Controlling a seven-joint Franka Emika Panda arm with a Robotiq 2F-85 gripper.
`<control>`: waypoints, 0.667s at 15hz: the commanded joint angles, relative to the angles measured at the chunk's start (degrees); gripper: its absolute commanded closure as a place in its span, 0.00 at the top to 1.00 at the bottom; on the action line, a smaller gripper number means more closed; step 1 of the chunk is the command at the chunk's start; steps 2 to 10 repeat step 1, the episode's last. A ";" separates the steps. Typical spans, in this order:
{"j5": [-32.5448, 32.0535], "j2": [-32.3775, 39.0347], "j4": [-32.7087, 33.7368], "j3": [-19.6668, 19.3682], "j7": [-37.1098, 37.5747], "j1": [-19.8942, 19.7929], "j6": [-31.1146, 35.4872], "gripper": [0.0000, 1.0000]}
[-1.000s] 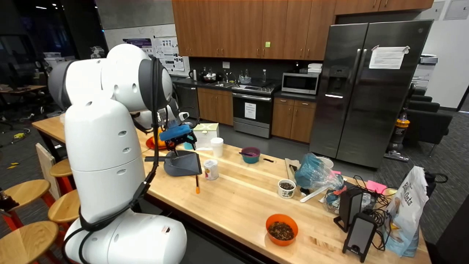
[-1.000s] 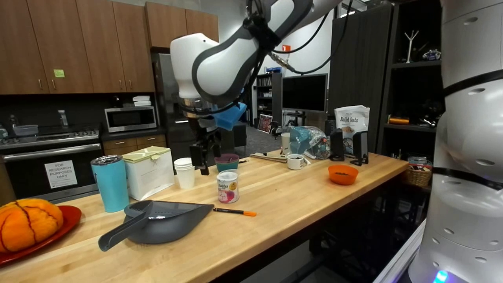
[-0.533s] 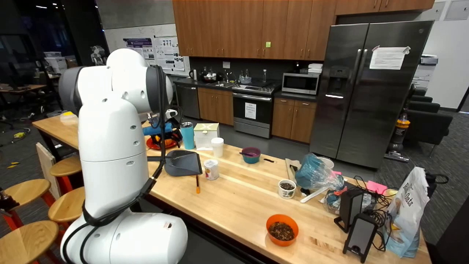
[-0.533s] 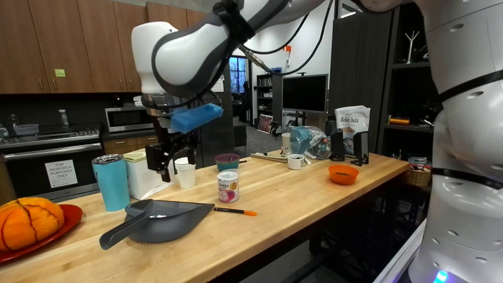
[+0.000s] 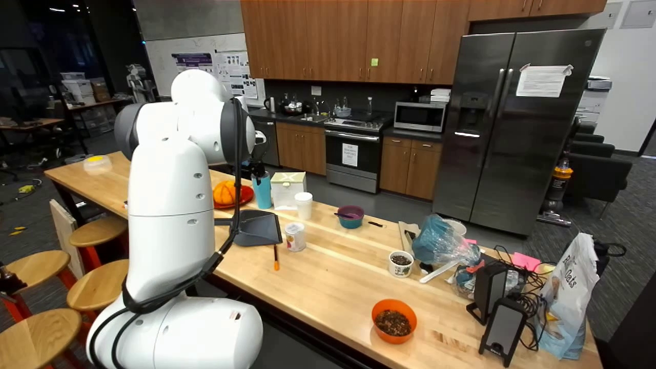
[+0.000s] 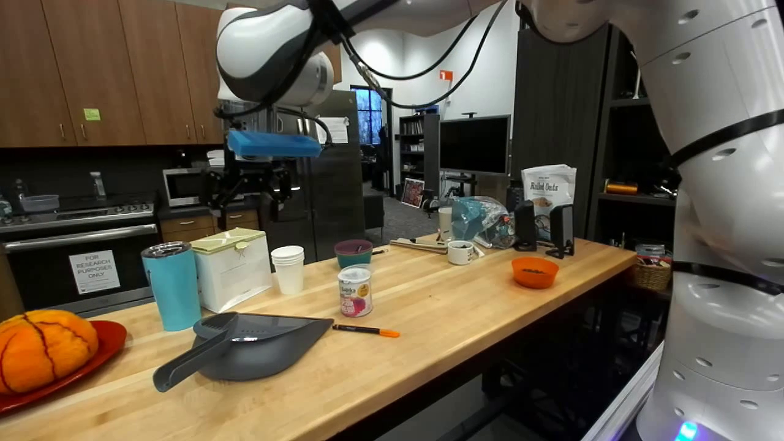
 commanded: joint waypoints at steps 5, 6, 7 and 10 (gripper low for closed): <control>0.26 0.48 0.89 -1.05 1.17 0.94 -0.21 1.00; 0.26 0.48 0.89 -1.05 1.17 0.94 -0.21 1.00; 0.26 0.48 0.89 -1.05 1.17 0.94 -0.21 1.00; 0.26 0.48 0.89 -1.05 1.17 0.94 -0.21 1.00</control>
